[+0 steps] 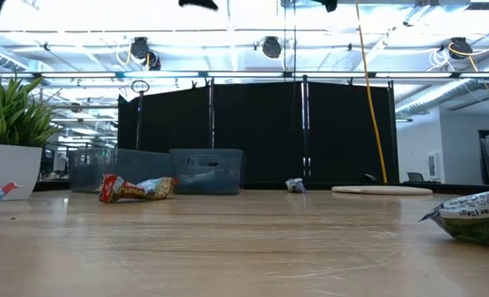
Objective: Pick and place Granola Bars by type
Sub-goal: Put the blue granola bar into the top right black transparent bin
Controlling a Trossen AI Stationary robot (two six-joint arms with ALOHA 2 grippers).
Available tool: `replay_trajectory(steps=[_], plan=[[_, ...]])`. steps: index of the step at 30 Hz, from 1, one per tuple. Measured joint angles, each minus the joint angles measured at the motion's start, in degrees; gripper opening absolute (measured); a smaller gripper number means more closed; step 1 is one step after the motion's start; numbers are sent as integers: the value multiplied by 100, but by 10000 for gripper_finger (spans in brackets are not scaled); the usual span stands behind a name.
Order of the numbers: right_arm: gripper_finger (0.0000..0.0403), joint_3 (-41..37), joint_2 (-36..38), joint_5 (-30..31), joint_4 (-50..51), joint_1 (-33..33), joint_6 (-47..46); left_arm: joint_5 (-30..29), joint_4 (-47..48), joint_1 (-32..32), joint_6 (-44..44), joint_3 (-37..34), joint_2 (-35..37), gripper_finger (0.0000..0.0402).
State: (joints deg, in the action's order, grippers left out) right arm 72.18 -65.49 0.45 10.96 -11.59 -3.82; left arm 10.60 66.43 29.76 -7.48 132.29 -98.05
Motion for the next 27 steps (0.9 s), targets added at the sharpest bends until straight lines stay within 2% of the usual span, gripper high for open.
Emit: replay_trajectory(steps=[8, 13, 17, 19, 24, 27], plan=[[224, 621, -132, -707, 34, -877, -7, -162, -114, 17, 255, 0, 1067, 331], [224, 1253, -653, -1368, 167, -1443, -57, -155, -29, 17, 377, 0, 1521, 322], [224, 1861, -1153, -1551, 315, -1741, -47, -167, 38, 17, 428, -2, 1823, 315], [224, 2186, -1390, -1407, 550, -1872, -15, -254, 37, 17, 497, -2, 1956, 315], [224, 2868, -1968, -229, 1427, -2116, -16, -434, 227, 17, 519, -2, 2198, 322], [224, 3004, -2243, 390, 1644, -2193, -287, -434, 318, 17, 585, -4, 2273, 324]])
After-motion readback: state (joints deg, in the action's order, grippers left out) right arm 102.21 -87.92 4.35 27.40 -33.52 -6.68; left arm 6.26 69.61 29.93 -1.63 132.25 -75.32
